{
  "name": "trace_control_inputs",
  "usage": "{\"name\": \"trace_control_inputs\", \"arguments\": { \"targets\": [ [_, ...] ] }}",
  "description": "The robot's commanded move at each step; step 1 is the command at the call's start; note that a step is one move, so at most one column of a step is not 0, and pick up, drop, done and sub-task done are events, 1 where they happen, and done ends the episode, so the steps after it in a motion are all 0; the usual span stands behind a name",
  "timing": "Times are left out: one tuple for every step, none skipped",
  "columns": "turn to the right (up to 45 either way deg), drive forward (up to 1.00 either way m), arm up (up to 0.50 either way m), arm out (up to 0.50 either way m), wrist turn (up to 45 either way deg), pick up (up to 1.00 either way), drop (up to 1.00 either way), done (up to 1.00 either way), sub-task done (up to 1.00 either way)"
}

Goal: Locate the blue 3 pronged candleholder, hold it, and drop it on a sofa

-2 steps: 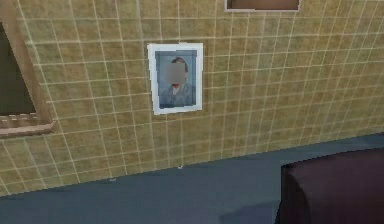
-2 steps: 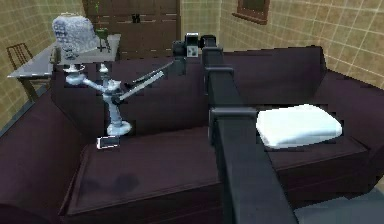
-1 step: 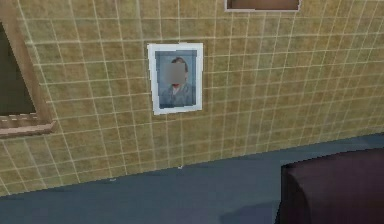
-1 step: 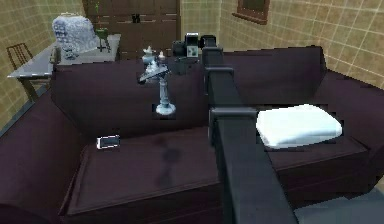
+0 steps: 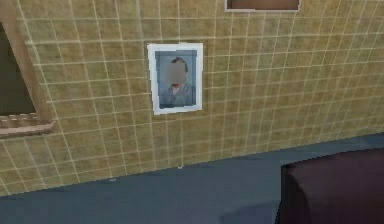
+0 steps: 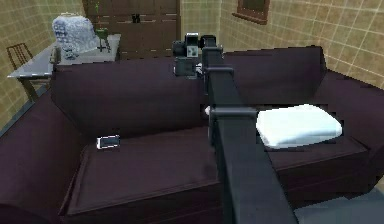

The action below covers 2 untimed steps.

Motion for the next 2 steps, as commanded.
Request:
{"name": "trace_control_inputs", "arguments": {
  "targets": [
    [0.0, 0.00, 0.00, 0.00, 45.0, 0.00, 0.00, 0.00, 0.00],
    [0.0, 0.00, -0.26, 0.00, 0.0, 0.00, 0.00, 0.00, 0.00]
  ]
}}
